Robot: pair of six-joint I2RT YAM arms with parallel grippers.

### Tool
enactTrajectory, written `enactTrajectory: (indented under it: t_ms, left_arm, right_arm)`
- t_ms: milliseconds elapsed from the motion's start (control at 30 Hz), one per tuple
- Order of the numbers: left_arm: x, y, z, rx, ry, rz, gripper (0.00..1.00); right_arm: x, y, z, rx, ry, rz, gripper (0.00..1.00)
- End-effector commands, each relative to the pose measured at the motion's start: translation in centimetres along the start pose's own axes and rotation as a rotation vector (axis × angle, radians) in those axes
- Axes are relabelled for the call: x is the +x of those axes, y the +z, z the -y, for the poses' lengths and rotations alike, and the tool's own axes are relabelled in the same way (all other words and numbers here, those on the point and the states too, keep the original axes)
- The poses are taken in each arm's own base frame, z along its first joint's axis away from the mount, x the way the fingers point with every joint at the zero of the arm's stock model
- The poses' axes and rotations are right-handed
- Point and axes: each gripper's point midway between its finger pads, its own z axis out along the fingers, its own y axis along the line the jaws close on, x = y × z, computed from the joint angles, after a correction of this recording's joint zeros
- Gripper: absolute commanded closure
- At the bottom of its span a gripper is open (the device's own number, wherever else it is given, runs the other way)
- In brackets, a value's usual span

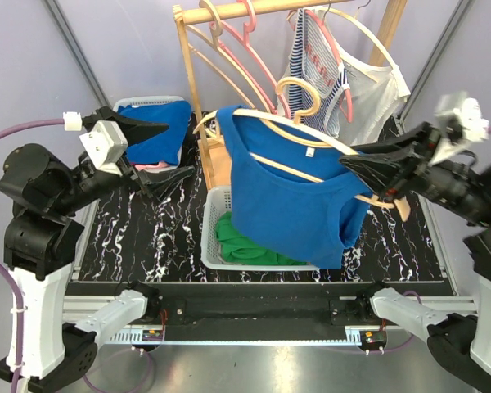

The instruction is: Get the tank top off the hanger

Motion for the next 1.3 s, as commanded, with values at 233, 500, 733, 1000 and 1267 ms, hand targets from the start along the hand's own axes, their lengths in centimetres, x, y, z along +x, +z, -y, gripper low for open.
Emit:
enactTrajectory:
  t_ms: [233, 500, 733, 1000, 1267]
  left_arm:
    - [-2.5, 2.1, 1.0, 0.188, 0.068, 0.061, 0.03]
    - [-1.6, 4.0, 2.2, 0.311, 0.011, 0.046, 0.05]
    - [-1.1, 5.2, 2.5, 0.363, -0.015, 0.035, 0.07]
    - [0.2, 6.9, 3.2, 0.435, -0.053, -0.003, 0.18]
    - [0.5, 8.1, 3.1, 0.473, -0.038, -0.028, 0.66]
  right_arm:
    - [1.1, 4.2, -0.8, -0.204, 0.075, 0.008, 1.0]
    - [2.6, 6.7, -0.7, -0.303, 0.146, -0.012, 1.0]
    - [3.2, 7.3, -0.8, -0.341, 0.149, -0.028, 1.0]
    - [4.4, 8.8, 0.1, -0.349, 0.16, -0.044, 1.0]
    - [5.1, 10.1, 1.6, -0.308, 0.131, -0.069, 1.0]
